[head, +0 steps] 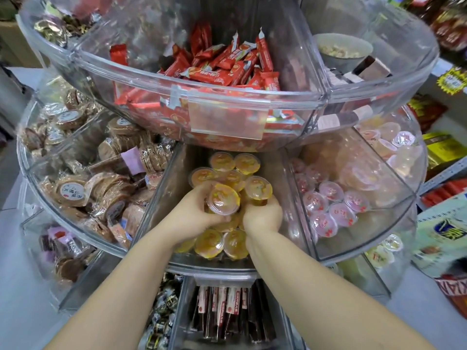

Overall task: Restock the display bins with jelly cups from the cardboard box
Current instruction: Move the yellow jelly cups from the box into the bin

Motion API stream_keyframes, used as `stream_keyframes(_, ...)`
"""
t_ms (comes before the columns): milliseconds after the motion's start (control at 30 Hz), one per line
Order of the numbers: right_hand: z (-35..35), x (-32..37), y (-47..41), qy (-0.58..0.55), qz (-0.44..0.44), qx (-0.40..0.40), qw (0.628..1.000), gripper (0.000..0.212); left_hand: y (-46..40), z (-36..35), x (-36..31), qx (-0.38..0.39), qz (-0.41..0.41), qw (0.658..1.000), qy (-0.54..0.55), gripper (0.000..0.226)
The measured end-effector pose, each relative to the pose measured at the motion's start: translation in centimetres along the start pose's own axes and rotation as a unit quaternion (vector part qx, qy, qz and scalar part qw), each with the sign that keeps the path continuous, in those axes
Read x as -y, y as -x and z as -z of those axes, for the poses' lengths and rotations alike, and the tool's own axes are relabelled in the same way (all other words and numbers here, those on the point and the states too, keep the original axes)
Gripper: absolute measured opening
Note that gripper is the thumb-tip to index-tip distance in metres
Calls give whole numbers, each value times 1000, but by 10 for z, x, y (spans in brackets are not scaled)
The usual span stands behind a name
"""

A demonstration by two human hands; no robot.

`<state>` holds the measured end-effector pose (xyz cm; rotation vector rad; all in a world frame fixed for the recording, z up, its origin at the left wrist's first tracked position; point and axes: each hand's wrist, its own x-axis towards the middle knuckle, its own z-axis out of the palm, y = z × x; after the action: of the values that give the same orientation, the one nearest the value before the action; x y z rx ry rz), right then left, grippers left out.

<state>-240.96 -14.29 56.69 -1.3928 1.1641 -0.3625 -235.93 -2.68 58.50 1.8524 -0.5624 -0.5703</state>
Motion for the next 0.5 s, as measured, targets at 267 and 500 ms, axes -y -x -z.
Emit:
stream_keyframes(267,1,2,-10,23,-21,51,998,10,1,-1,-1,-1,9,1000,-10,53)
stream_keyframes(500,23,-7,-9,-92,-58,156,982,19,9,2,-7,-14,-24,999,24,52)
